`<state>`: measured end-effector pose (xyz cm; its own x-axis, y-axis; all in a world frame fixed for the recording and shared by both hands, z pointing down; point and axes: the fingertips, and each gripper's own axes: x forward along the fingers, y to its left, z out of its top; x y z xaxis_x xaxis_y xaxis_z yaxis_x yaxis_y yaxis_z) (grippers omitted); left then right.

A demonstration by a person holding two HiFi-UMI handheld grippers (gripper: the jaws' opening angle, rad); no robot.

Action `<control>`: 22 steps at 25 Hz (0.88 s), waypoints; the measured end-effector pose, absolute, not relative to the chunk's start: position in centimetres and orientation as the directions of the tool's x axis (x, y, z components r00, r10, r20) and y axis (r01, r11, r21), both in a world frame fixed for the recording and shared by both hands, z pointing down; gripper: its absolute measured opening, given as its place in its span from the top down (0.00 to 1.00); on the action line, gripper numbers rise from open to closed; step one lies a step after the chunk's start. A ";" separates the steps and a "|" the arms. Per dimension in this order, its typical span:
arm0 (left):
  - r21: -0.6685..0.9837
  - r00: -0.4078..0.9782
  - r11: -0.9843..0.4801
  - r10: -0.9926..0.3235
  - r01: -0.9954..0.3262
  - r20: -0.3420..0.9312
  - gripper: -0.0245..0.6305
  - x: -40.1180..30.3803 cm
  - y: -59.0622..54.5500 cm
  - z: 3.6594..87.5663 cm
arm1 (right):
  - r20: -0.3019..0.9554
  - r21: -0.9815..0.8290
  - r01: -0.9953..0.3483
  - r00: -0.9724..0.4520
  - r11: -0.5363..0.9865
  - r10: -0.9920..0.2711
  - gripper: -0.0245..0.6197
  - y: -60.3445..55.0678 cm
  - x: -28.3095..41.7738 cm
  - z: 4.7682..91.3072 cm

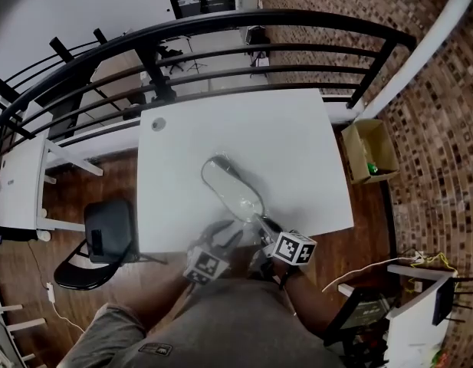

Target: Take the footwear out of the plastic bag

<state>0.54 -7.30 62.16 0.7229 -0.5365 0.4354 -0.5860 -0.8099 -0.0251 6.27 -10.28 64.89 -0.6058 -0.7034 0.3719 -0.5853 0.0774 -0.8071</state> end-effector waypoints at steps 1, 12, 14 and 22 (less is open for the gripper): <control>-0.029 0.730 -0.813 -0.537 -0.581 0.423 0.75 0.4 -7.3 62.1 | 0.377 -0.775 -0.620 -0.607 0.120 -0.699 0.82 -10.3 6.3 64.5; -0.058 0.566 -0.649 -0.701 -0.759 0.435 0.73 -8.1 -13.4 62.9 | 0.407 -0.463 -0.785 -0.602 0.412 -0.687 0.82 -10.2 7.6 61.4; -0.065 0.538 -0.621 -0.723 -0.781 0.432 0.73 -9.3 -15.2 62.7 | 0.416 -0.372 -0.796 -0.603 0.478 -0.681 0.82 -10.1 7.4 60.8; -0.120 0.452 -0.551 -0.774 -0.826 0.444 0.73 -12.6 -20.2 62.3 | 0.453 -0.019 -0.749 -0.597 0.662 -0.662 0.82 -9.3 6.5 59.2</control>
<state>-12.57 -20.18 62.29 0.4522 -0.7737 0.4438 -0.8256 -0.5514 -0.1200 6.55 -9.33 59.17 -0.5968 -0.6624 0.4529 -0.7491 0.6622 -0.0186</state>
